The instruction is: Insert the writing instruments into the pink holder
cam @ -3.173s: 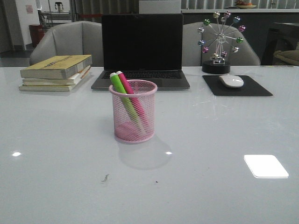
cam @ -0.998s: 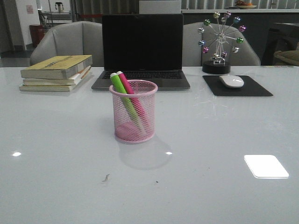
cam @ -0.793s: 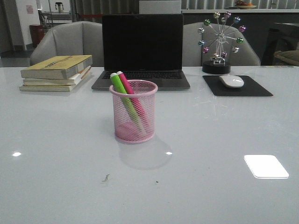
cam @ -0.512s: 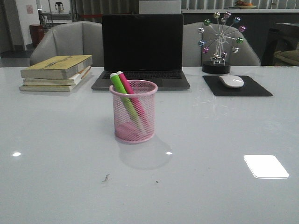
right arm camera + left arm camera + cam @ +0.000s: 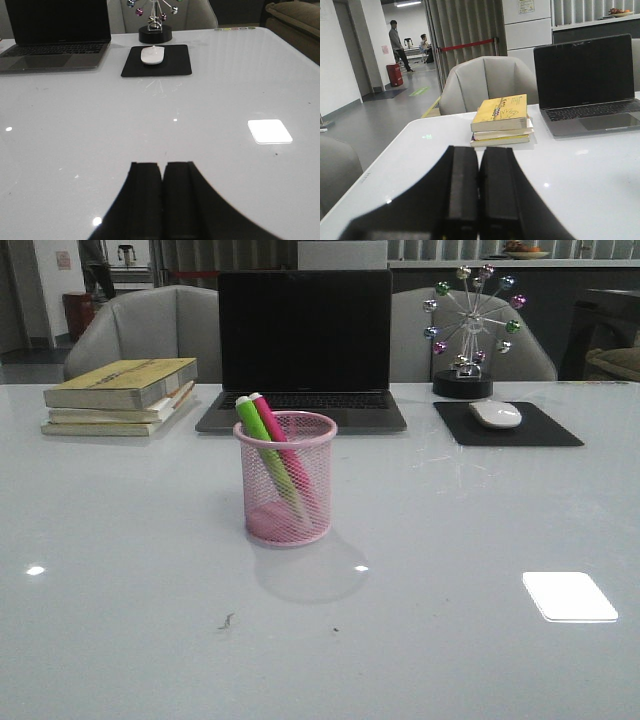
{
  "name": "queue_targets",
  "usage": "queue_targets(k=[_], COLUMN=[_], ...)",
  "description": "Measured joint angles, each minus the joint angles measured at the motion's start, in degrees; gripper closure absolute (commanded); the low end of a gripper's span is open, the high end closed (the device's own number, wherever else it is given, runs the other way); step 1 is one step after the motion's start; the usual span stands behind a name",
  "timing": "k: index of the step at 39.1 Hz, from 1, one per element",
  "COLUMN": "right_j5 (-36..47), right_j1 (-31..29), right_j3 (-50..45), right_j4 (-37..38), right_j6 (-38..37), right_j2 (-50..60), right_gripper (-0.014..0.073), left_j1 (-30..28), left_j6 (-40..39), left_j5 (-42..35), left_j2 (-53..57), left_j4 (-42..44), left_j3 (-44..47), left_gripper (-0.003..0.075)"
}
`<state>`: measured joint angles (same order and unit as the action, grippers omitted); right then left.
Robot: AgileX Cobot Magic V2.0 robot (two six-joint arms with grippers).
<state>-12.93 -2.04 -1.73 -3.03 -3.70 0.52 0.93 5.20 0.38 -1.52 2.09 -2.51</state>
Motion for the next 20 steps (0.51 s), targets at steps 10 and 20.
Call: queue_targets(k=[10, 20], right_j5=[0.00, 0.00], right_j1=[0.00, 0.00], right_j3=[0.00, 0.00], right_j4=[0.00, 0.00], right_j6=[0.00, 0.00], right_j2=[0.00, 0.00], right_gripper=[0.0545, 0.0545], left_j1=[0.00, 0.00], left_j6=[0.00, 0.00], left_j5=[-0.38, 0.47], left_j2=[1.85, 1.85], left_j4=[0.09, 0.09], left_j3=[2.70, 2.70], left_gripper=[0.0621, 0.0621])
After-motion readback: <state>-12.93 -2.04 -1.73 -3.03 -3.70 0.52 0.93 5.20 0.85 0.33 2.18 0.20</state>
